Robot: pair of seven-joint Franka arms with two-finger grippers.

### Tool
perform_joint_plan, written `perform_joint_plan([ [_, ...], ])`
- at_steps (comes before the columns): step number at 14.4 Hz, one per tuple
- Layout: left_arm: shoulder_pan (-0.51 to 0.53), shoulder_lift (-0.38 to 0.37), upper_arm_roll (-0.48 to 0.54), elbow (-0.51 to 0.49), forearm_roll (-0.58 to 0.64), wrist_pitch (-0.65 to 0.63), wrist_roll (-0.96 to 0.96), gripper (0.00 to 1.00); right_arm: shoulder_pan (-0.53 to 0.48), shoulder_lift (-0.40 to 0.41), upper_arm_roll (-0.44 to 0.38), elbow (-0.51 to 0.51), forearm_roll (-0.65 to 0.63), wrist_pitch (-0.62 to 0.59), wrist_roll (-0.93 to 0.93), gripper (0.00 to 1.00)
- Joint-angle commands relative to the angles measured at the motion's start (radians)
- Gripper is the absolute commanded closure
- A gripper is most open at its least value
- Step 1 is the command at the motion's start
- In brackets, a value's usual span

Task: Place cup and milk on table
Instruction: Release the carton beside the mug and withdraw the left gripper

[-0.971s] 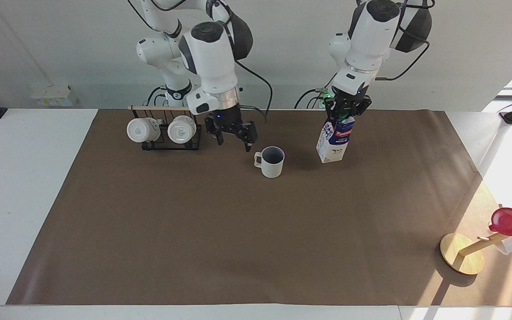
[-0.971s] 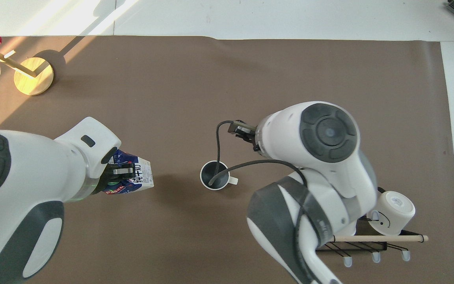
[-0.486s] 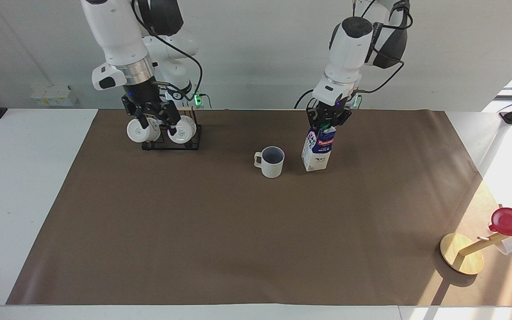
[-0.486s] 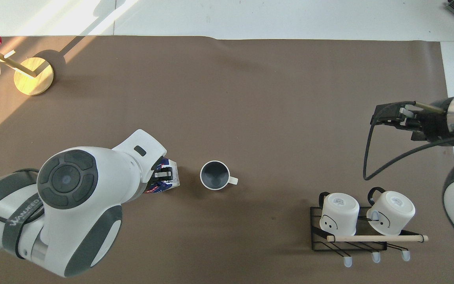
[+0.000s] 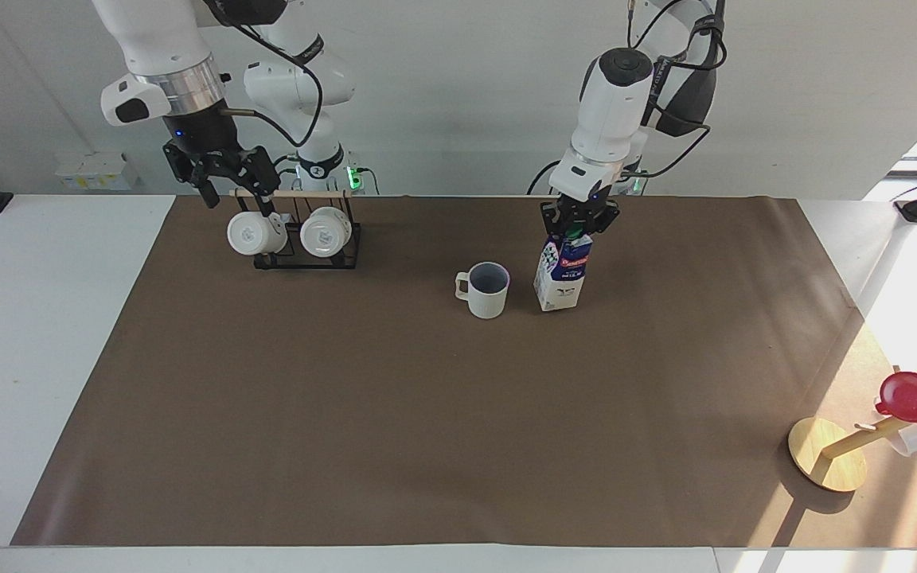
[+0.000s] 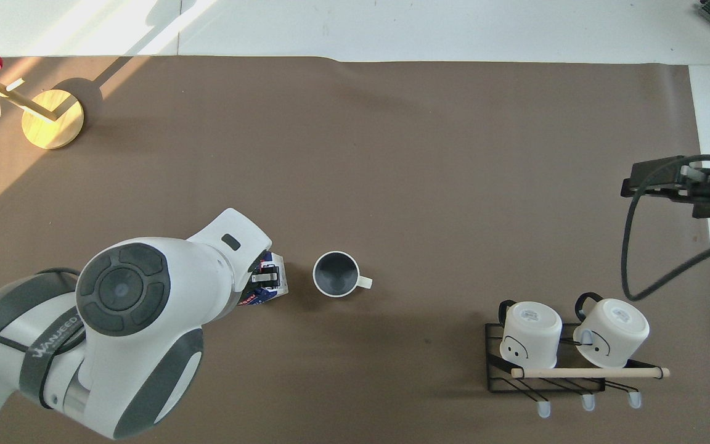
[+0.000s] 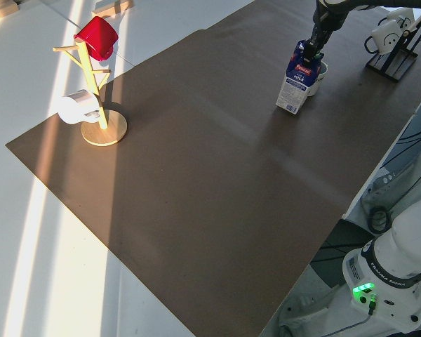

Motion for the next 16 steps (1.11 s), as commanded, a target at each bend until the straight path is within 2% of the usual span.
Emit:
perform_joint_plan([
  [1, -0.027, -0.023, 0.016, -0.057, 0.011, 0.050, -0.022, 0.61, -0.015, 0.044, 0.013, 0.063, -0.027, -0.037, -0.073, 0.00],
  [4, -0.028, -0.032, 0.016, -0.093, 0.011, 0.081, -0.022, 0.61, -0.011, 0.022, 0.013, 0.038, -0.025, -0.102, -0.101, 0.00],
  [7, -0.028, -0.032, 0.016, -0.093, 0.011, 0.081, -0.020, 0.59, -0.038, 0.013, 0.013, 0.026, -0.029, -0.110, -0.137, 0.00],
  [8, -0.028, -0.032, 0.016, -0.093, 0.011, 0.078, -0.019, 0.49, -0.038, 0.012, 0.014, 0.023, -0.029, -0.110, -0.137, 0.00],
  [9, -0.028, -0.032, 0.016, -0.090, 0.011, 0.074, -0.019, 0.16, -0.038, 0.010, 0.014, 0.023, -0.029, -0.112, -0.137, 0.00],
  [10, -0.028, -0.029, 0.016, -0.085, 0.011, 0.065, -0.019, 0.00, -0.038, 0.010, 0.013, 0.023, -0.029, -0.112, -0.137, 0.00],
  [12, -0.027, -0.034, 0.017, -0.076, 0.011, 0.050, -0.011, 0.00, -0.042, 0.009, 0.014, 0.021, -0.027, -0.112, -0.139, 0.00],
  [16, -0.008, -0.032, 0.034, 0.093, 0.010, -0.167, 0.009, 0.00, -0.042, 0.004, 0.014, 0.014, -0.025, -0.110, -0.139, 0.00],
])
